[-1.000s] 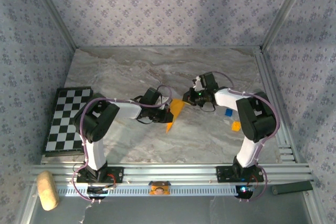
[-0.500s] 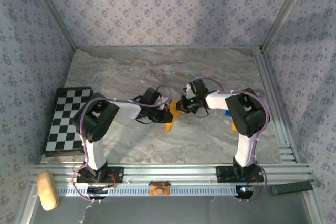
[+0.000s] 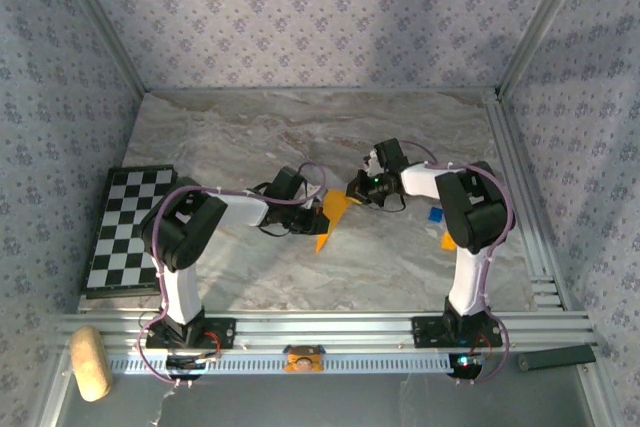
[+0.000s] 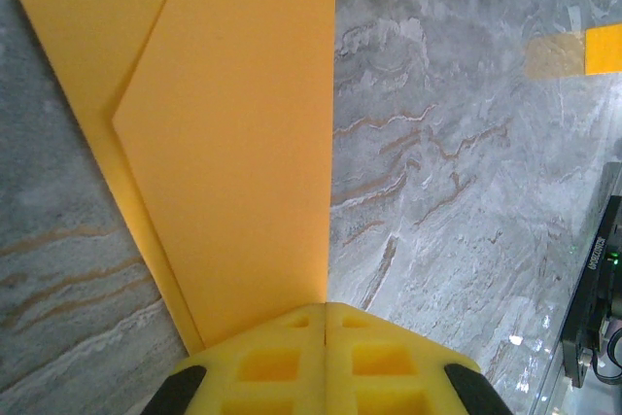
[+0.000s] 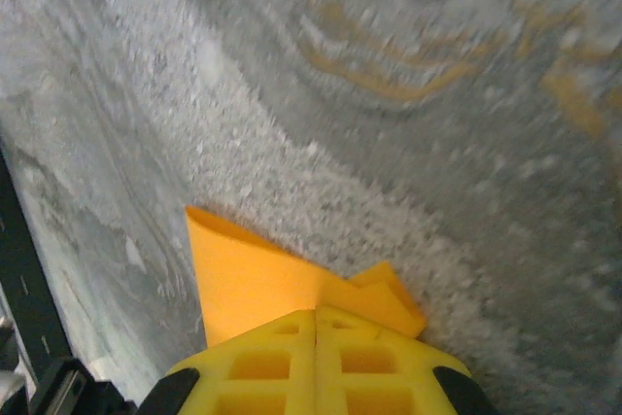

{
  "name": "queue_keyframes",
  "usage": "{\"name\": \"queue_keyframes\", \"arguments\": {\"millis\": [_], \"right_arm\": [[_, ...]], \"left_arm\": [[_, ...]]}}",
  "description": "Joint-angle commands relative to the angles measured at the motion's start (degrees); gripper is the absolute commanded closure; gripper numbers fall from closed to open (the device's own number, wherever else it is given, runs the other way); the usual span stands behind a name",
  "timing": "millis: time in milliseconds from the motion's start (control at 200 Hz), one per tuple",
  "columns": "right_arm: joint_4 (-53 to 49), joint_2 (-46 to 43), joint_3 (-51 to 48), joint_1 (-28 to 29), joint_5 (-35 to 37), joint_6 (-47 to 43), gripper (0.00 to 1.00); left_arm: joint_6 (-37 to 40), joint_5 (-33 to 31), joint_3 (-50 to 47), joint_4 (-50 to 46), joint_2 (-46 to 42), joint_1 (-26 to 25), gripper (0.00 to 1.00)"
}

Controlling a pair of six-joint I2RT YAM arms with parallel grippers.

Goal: Fold a paper plane with a square sheet of paper (pick it up from the middle)
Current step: Fold the wing for the fifth time at the center of the table.

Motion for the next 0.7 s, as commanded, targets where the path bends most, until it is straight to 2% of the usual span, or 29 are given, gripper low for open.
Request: {"name": "queue_keyframes", "arguments": {"millis": [0, 160, 345, 535, 700], "right_arm": [[-5.1, 2.2, 2.6, -2.6, 12.8, -0.1, 0.97], [-0.4, -1.1, 1.6, -3.8, 9.9, -0.1, 0.97], [0.2, -7.9, 1.3, -3.8, 6.4, -3.5, 0.96], [3.3, -11.3, -2.7, -0.7, 1.3, -4.5, 0.95], [4.2, -8.8, -4.0, 3.5, -1.7, -4.3, 0.95]], "left_arm": [[1.2, -3.2, -4.0, -10.5, 3.8, 0.3, 1.0], [0.9, -3.3, -4.0, -10.3, 3.6, 0.3, 1.0], [0.8, -3.2, -3.9, -9.9, 3.9, 0.2, 1.0], [0.5, -3.1, -3.7, -9.6, 3.8, 0.2, 1.0], [0.3, -3.2, -3.4, -9.5, 3.8, 0.3, 1.0]]}}
